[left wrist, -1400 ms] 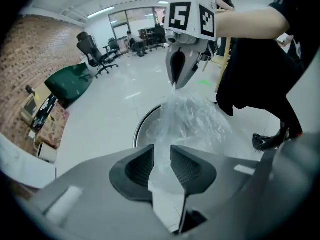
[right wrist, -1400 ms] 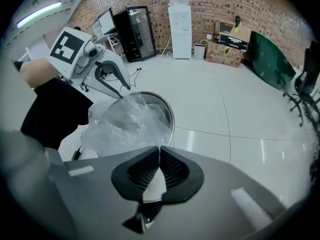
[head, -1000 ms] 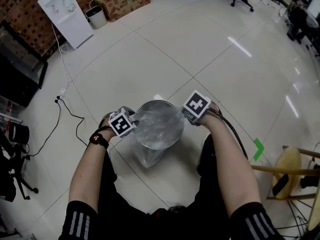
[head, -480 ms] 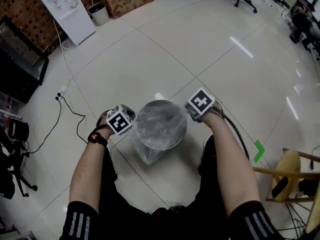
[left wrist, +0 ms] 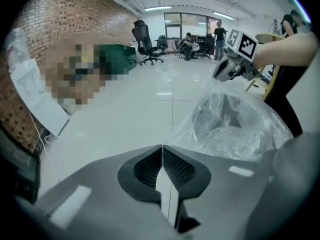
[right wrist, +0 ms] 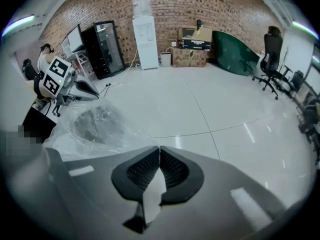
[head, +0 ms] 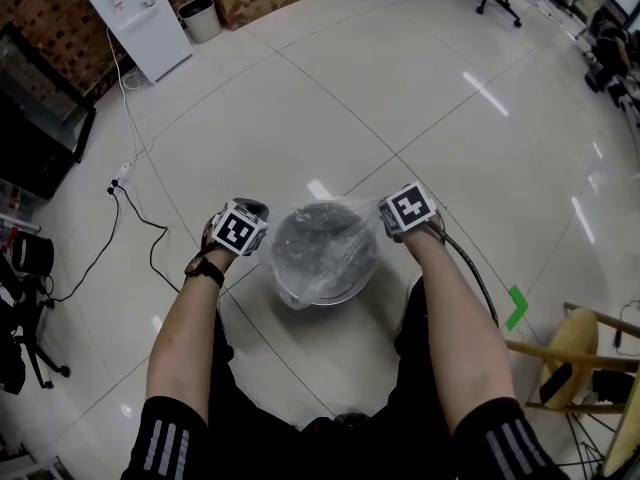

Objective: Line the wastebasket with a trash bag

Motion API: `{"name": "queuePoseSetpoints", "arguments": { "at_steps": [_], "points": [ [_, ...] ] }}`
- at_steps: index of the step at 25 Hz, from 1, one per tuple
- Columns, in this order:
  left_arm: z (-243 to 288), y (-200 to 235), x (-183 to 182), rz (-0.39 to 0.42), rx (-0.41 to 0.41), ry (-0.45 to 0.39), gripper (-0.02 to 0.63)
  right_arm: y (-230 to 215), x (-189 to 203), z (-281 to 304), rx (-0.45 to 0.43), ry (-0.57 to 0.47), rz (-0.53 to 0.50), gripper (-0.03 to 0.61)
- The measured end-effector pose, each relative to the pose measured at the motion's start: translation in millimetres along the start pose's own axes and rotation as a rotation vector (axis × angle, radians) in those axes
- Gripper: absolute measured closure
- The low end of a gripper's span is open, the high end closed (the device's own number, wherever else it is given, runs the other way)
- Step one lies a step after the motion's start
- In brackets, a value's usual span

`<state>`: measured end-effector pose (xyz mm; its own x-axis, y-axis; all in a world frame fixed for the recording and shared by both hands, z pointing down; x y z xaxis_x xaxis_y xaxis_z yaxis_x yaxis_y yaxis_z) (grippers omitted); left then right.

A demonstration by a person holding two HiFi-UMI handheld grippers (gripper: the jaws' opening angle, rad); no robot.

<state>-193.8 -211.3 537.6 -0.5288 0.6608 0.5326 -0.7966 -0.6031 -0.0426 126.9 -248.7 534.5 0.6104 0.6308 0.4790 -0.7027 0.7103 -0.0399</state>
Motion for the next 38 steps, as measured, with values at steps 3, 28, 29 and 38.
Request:
{"name": "queuePoseSetpoints", "arguments": {
  "at_steps": [3,28,29,38],
  "points": [
    [14.2,6.1,6.4,-0.013,-0.018,0.021,0.611,-1.4,-2.2,12.5,0.02,-0.003,-0.002,0.569],
    [31.7,5.9,42.1,-0.098,0.18,0.151,0.512,-16.1,6.4,21.4,-0.137,0.061,-0.005,0.46],
    [25.8,5.6,41.6,-0.089,0.177,0.143,0.512,-15.6,5.2,14.7,-0.144,0.056,-0.02,0.456],
    [-41.9,-11.1,20.9,0.068,0.098,0.079,0.509,8.8,11.8,-33.9,-0.211,0.128,-0.217,0.439]
  ]
}}
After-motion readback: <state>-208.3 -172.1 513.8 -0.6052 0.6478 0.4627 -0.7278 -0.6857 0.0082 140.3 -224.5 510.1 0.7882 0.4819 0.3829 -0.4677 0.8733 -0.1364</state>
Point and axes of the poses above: the fingertips, and each gripper's own axes: z forward along the fingers, y to its left, x out of its underside, the point moved 9 cm from there along -z, backward along the fingers, and after that the axes turned 6 degrees about -z, right-handed, at the moved point
